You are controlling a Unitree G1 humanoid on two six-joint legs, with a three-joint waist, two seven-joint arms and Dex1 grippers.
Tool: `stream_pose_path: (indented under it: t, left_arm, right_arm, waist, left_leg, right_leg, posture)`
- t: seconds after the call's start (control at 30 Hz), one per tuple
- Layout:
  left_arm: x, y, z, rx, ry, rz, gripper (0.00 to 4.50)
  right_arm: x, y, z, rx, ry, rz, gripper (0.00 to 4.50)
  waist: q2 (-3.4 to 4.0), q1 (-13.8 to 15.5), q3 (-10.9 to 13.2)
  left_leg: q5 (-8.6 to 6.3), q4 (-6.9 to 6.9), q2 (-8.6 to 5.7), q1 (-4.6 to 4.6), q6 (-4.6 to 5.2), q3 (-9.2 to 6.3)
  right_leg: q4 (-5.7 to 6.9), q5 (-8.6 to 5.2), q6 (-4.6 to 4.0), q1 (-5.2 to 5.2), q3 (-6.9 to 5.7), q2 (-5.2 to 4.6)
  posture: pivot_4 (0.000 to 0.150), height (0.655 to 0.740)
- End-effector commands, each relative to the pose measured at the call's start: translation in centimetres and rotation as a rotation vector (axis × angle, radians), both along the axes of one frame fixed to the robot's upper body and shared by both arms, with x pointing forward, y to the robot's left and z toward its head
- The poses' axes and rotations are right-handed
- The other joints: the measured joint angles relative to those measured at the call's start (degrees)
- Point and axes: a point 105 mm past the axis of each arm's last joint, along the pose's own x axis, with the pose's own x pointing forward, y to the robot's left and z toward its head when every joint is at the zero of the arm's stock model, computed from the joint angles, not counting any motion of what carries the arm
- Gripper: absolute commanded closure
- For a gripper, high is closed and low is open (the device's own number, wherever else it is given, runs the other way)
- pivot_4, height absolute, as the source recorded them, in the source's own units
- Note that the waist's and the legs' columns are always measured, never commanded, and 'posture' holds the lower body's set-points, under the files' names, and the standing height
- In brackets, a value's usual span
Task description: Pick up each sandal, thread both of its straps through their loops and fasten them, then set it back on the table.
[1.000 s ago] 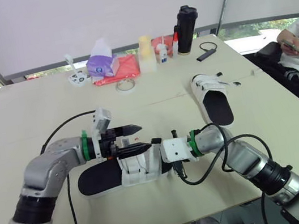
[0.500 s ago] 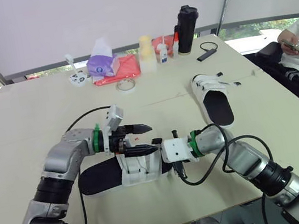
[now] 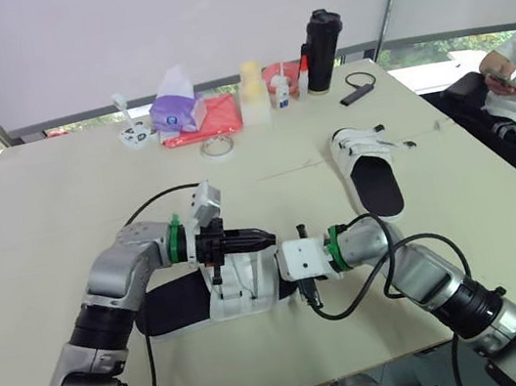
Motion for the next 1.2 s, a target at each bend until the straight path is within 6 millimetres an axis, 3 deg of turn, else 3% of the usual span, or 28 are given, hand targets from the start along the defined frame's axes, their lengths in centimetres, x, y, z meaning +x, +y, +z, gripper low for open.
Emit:
stream_pose_path:
  t: [0.03, 0.4, 0.77, 0.9, 1.2]
  left_arm:
    - [0.3, 1.2, 1.6, -0.044, -0.003, 0.063, 4.42]
    - [0.3, 3.0, 2.4, -0.104, 0.046, 0.195, 4.42]
    - [0.9, 4.1, 0.8, -0.081, 0.075, 0.277, 4.42]
    - [2.0, 4.8, -0.5, -0.068, 0.078, 0.35, 4.42]
    - [3.2, 4.0, -1.2, -0.076, 0.075, 0.339, 4.42]
  right_arm:
    - [0.1, -2.1, -3.3, -0.114, 0.085, -0.086, 4.5]
    - [0.0, -2.3, -3.4, -0.132, 0.081, -0.068, 4.5]
    - [0.0, -2.5, -3.4, -0.14, 0.081, -0.063, 4.5]
    - [0.0, -2.5, -3.4, -0.142, 0.082, -0.065, 4.5]
    - [-0.1, -2.4, -3.4, -0.14, 0.083, -0.063, 4.5]
  waist:
    - [0.0, 0.0, 0.0]
    - [-0.01, 0.0, 0.0]
    - [-0.01, 0.1, 0.0]
    - [-0.01, 0.1, 0.0]
    - [-0.02, 0.2, 0.0]
  left_leg:
    - [0.0, 0.0, 0.0, 0.0, 0.0, -0.01]
    - [0.0, 0.0, 0.0, 0.01, 0.0, -0.05]
    - [0.0, 0.02, 0.0, 0.01, 0.0, -0.05]
    - [0.0, 0.02, 0.0, 0.01, 0.0, -0.05]
    - [0.0, 0.07, -0.01, 0.03, 0.0, -0.05]
  right_leg:
    - [0.01, 0.0, 0.0, 0.0, 0.0, 0.0]
    - [0.05, 0.0, 0.01, -0.01, 0.0, 0.01]
    - [0.08, 0.0, 0.01, 0.0, 0.0, 0.02]
    - [0.09, 0.0, 0.01, 0.0, 0.0, 0.02]
    - [0.12, 0.01, 0.03, 0.04, 0.0, 0.03]
  posture:
    - [0.15, 0.74]
    - [0.15, 0.74]
    - [0.15, 0.74]
    - [0.15, 0.74]
    - [0.15, 0.74]
